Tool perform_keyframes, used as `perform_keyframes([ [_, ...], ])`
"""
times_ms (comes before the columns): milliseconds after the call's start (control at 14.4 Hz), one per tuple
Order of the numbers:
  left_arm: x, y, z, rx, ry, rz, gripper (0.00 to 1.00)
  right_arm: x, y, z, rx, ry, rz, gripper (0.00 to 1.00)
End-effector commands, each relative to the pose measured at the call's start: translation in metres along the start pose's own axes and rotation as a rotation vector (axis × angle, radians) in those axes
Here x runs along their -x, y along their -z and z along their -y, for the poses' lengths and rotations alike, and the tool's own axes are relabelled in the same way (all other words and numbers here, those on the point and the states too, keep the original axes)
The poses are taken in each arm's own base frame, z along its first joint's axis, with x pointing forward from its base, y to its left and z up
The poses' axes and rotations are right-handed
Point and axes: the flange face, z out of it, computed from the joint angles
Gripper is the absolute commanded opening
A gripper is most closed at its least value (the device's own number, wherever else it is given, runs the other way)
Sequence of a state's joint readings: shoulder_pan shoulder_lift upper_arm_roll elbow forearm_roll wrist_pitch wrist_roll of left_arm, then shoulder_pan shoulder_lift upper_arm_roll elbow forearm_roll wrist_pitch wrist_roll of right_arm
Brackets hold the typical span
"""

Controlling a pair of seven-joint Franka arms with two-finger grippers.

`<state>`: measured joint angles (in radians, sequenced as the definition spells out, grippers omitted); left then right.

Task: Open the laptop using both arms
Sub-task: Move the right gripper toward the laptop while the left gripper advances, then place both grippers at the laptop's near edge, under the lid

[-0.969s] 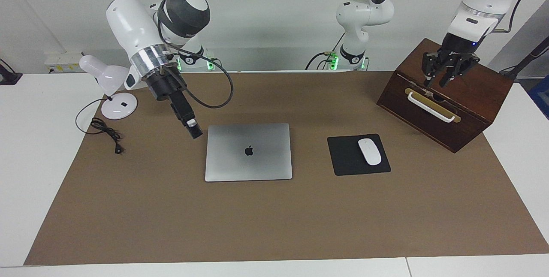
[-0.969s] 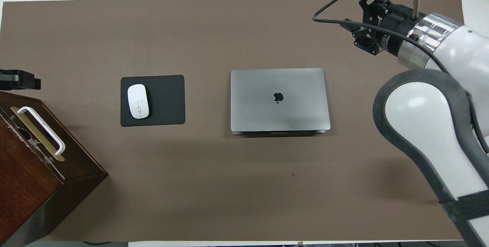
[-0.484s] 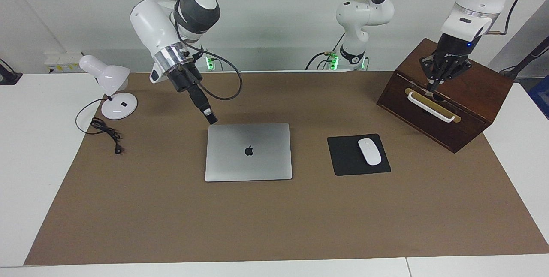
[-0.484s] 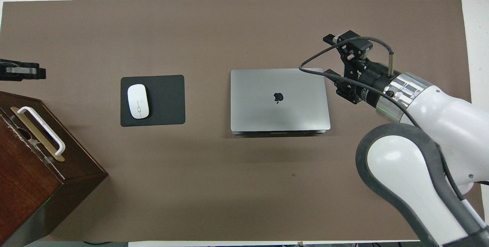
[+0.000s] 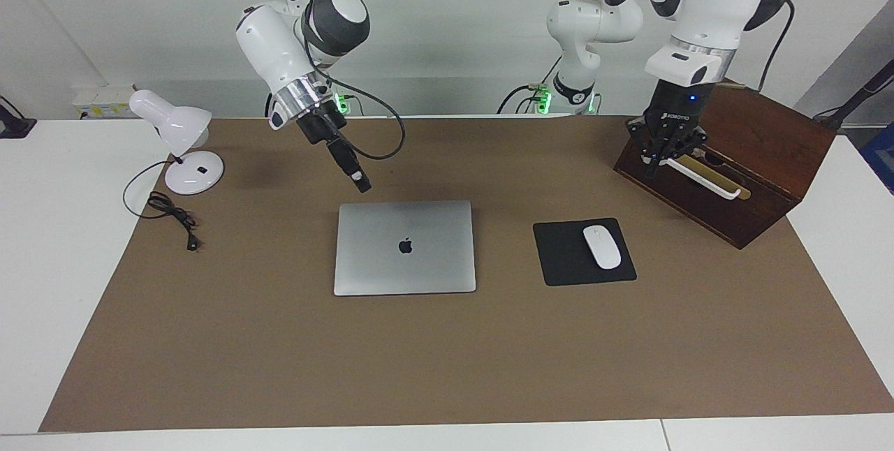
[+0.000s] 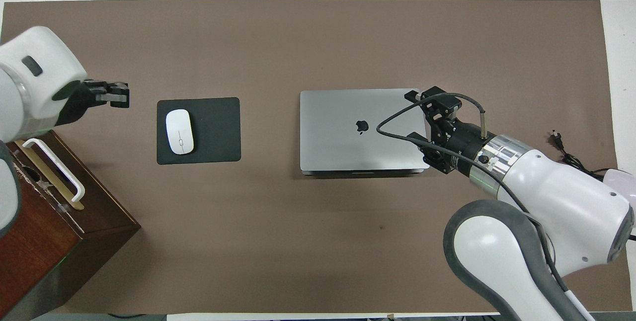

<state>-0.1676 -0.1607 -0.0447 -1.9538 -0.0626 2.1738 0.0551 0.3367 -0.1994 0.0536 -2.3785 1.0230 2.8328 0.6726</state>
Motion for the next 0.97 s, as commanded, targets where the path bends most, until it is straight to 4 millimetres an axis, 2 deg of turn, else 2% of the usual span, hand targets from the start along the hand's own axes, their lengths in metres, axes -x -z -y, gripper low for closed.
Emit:
perform_keyframes([
  [0,0.038,-0.008,-0.017,0.015,-0.015,-0.066,0.00,0.006,0.010,-0.023,0.023,-0.027,0.027,1.00],
  [415,0.079,-0.045,-0.053,0.037,-0.077,-0.180,0.00,0.014,0.012,-0.055,0.076,-0.035,0.049,1.00],
  [623,0.093,-0.060,-0.071,0.053,-0.109,-0.214,0.00,0.018,0.005,-0.073,0.114,-0.039,0.055,1.00],
  [761,0.101,-0.069,-0.076,0.057,-0.118,-0.239,0.00,0.018,0.008,-0.087,0.129,-0.040,0.052,1.00],
  [900,0.114,-0.084,-0.091,0.072,-0.149,-0.263,0.00,0.017,0.008,-0.090,0.134,-0.040,0.051,1.00],
])
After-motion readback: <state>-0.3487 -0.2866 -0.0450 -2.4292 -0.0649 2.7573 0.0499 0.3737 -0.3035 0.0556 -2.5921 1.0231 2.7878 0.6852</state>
